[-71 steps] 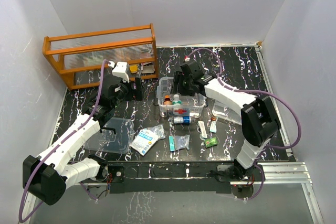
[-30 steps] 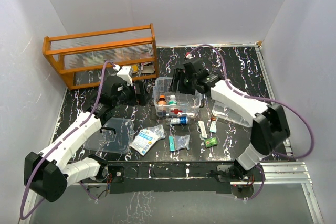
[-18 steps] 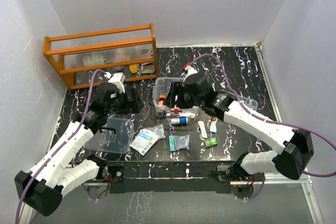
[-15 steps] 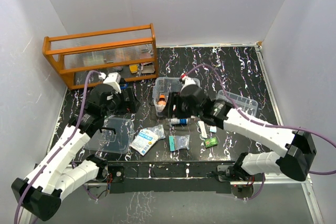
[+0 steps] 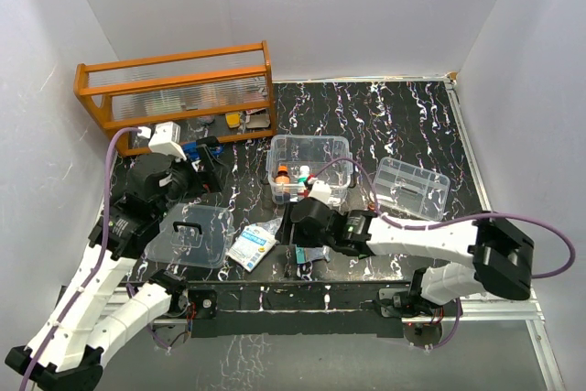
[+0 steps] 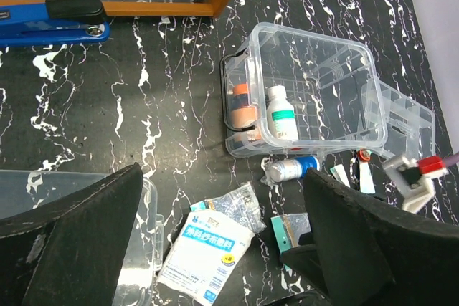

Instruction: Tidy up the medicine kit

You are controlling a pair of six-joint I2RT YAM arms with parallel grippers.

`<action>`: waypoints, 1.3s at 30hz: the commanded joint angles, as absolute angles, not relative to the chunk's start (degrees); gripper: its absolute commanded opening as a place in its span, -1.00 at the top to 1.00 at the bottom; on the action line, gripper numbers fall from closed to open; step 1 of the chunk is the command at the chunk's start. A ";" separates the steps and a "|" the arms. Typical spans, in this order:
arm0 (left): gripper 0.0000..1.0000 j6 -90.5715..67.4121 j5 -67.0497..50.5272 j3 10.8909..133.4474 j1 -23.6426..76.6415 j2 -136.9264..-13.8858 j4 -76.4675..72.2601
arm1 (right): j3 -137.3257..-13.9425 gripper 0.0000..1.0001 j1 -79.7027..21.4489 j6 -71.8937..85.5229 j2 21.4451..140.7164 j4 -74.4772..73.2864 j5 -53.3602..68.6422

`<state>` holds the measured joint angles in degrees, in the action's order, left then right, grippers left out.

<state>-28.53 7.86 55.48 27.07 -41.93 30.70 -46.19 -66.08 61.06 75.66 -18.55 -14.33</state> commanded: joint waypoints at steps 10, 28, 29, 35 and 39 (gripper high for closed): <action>-0.86 -29.44 8.17 54.61 26.78 -40.04 30.31 | -47.28 -0.11 -66.97 68.46 84.29 -12.46 -19.92; -0.89 -28.48 7.82 53.25 26.81 -42.10 28.48 | -52.10 0.24 -66.99 62.21 94.93 -2.12 -11.60; -0.89 -28.48 7.73 53.04 26.76 -42.14 28.43 | -52.12 0.30 -66.97 62.07 95.07 -1.89 -11.46; -0.89 -27.91 7.11 52.05 26.81 -42.36 27.54 | -51.08 0.78 -66.97 61.48 93.26 -1.07 -12.40; -0.89 -27.57 4.70 50.83 26.81 -42.51 26.49 | -50.75 1.00 -66.97 59.55 91.36 -0.20 -12.72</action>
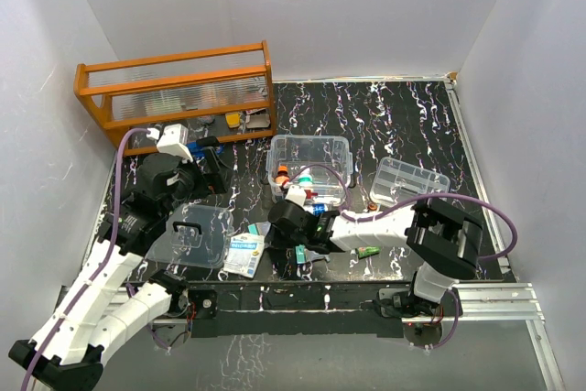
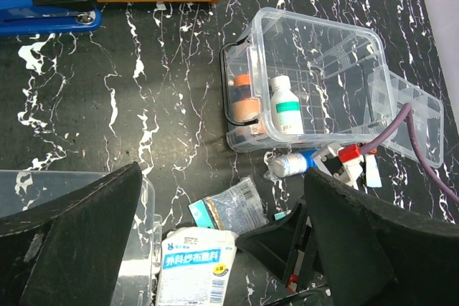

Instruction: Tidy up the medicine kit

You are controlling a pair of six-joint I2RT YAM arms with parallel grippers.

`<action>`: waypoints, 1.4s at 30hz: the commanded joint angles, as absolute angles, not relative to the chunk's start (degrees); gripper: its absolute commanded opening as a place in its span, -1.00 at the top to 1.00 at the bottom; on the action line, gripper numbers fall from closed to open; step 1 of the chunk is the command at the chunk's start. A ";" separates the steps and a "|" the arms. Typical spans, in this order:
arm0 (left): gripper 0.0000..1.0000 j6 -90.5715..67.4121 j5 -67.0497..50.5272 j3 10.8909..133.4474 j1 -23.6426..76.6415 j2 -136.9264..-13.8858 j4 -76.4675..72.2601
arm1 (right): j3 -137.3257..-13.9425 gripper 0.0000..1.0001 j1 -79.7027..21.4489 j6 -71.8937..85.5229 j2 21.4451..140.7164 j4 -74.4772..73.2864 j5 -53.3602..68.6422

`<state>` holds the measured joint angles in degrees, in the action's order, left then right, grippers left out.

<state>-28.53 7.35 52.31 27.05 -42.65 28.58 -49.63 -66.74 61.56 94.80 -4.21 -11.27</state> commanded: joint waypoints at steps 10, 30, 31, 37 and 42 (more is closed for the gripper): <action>-0.90 -30.02 9.95 50.65 26.80 -42.17 32.09 | -53.58 0.07 -67.42 58.27 94.25 -3.67 -3.74; -0.91 -30.06 10.86 49.79 26.80 -41.07 30.28 | -62.68 0.14 -68.85 61.67 104.47 -15.67 -7.51; -0.91 -29.98 10.86 49.76 26.81 -41.05 30.23 | -62.93 0.14 -68.94 61.33 104.80 -15.24 -7.32; -0.91 -30.29 11.05 49.79 26.81 -41.04 30.13 | -63.53 0.57 -69.17 59.57 106.00 -9.71 -8.09; -0.91 -30.25 10.97 50.02 26.80 -41.25 30.07 | -65.52 1.00 -69.09 57.09 104.89 -9.05 -13.91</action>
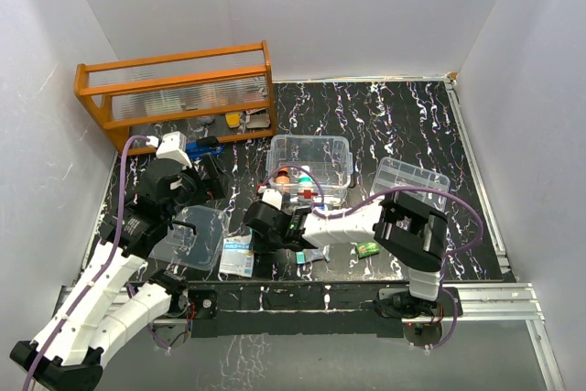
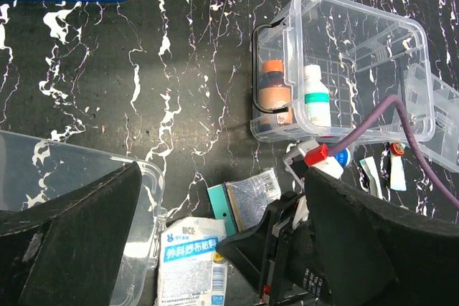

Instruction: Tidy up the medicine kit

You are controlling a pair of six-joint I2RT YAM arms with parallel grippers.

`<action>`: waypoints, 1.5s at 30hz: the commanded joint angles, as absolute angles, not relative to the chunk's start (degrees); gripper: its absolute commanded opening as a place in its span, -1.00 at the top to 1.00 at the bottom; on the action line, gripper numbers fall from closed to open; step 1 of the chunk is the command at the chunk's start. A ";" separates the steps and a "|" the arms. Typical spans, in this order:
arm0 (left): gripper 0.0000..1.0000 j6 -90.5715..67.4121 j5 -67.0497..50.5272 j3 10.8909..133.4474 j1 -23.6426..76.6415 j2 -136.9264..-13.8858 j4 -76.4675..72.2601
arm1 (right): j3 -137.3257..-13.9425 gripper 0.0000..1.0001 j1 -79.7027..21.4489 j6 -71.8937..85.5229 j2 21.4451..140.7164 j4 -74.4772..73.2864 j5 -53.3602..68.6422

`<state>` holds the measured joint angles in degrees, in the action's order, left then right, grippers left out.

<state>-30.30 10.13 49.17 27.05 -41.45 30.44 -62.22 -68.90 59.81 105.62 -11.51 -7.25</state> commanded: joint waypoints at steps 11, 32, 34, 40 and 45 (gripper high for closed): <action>-0.94 -30.23 5.13 50.03 26.80 -41.75 28.87 | -63.55 1.00 -62.28 41.45 87.65 -7.50 -9.12; -0.25 -41.04 -34.65 50.43 26.82 -53.52 -3.22 | -65.13 1.00 -36.40 28.43 67.06 -5.63 29.97; -0.02 -41.41 -35.27 50.17 26.79 -53.65 -5.36 | -64.93 1.00 -36.37 29.49 66.51 -4.98 30.29; 0.72 -44.20 -39.02 47.52 26.72 -53.14 -13.41 | -62.76 1.00 -36.29 31.70 64.53 -2.25 30.40; 1.00 -45.61 -40.73 47.66 26.75 -53.56 -14.66 | -60.12 0.15 -36.25 33.95 62.11 -0.56 28.72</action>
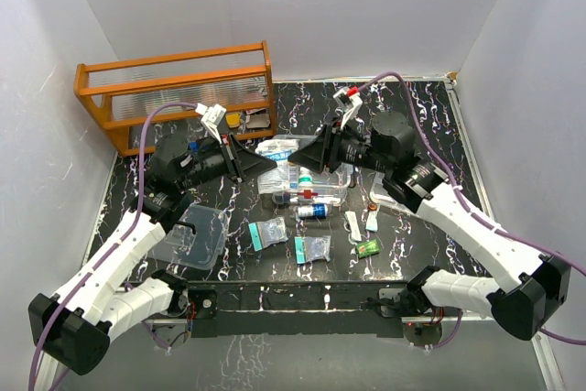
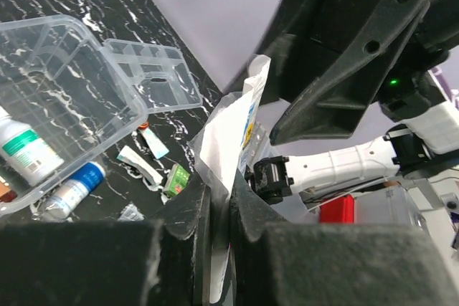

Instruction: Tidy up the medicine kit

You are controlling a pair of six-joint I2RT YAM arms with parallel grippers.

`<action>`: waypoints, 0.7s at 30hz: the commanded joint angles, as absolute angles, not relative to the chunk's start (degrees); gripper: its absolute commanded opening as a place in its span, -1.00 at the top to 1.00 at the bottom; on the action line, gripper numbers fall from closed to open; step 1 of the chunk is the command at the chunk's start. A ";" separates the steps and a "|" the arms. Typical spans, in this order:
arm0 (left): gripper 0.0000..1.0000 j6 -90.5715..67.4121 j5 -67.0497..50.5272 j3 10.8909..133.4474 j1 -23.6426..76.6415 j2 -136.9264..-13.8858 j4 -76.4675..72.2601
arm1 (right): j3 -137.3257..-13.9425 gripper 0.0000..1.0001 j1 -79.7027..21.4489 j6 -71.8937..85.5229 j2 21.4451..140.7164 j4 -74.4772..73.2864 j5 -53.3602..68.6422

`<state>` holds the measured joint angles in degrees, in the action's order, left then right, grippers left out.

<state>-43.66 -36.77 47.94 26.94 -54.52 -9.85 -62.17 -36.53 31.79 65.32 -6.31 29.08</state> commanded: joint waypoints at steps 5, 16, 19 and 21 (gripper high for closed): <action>1.00 -49.10 -43.05 48.65 26.72 -53.50 -17.03 | -54.03 -0.26 -36.26 36.71 58.19 6.62 27.97; 1.00 -54.93 -47.26 49.74 26.77 -54.73 -23.21 | -50.51 0.45 -36.29 48.41 58.35 24.05 37.25; 0.98 -54.44 -46.00 49.87 26.80 -55.02 -21.88 | -50.36 0.88 -36.28 50.65 58.18 25.02 36.60; 0.70 -51.87 -43.79 50.75 26.77 -55.16 -17.89 | -51.04 1.00 -36.25 50.11 57.95 22.20 34.72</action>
